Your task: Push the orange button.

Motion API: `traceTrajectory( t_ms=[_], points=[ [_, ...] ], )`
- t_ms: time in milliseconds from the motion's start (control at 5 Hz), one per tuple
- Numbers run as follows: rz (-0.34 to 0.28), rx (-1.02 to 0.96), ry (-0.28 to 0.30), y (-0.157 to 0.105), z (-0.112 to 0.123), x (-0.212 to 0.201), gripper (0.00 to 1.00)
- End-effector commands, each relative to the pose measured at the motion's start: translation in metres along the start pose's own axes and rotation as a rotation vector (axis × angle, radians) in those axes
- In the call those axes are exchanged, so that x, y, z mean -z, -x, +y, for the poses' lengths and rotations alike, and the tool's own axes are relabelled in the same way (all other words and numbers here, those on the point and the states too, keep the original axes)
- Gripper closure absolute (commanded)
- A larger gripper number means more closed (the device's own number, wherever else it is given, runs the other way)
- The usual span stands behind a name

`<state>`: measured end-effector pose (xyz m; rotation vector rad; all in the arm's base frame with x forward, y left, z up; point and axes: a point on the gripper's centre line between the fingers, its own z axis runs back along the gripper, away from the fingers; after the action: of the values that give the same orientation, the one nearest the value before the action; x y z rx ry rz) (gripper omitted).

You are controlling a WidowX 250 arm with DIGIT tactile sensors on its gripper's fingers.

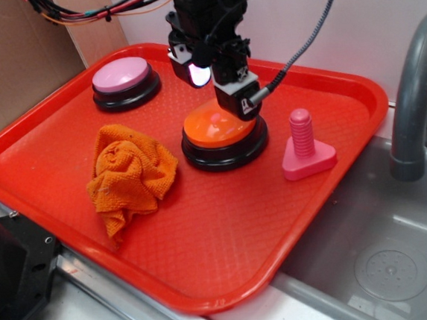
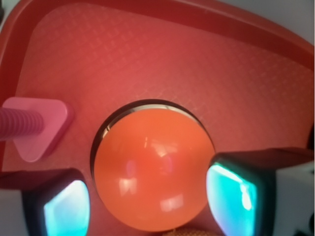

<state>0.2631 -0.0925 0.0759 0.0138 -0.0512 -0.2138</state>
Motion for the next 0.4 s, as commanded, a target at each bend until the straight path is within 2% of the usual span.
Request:
traceTrajectory(
  t_ms=[0, 200],
  points=[
    [-0.012, -0.018, 0.047, -0.0018, 0.0098, 0.0029, 0.0],
    [0.03, -0.037, 0.041, -0.0008, 0.0106, 0.0075, 0.0]
  ],
)
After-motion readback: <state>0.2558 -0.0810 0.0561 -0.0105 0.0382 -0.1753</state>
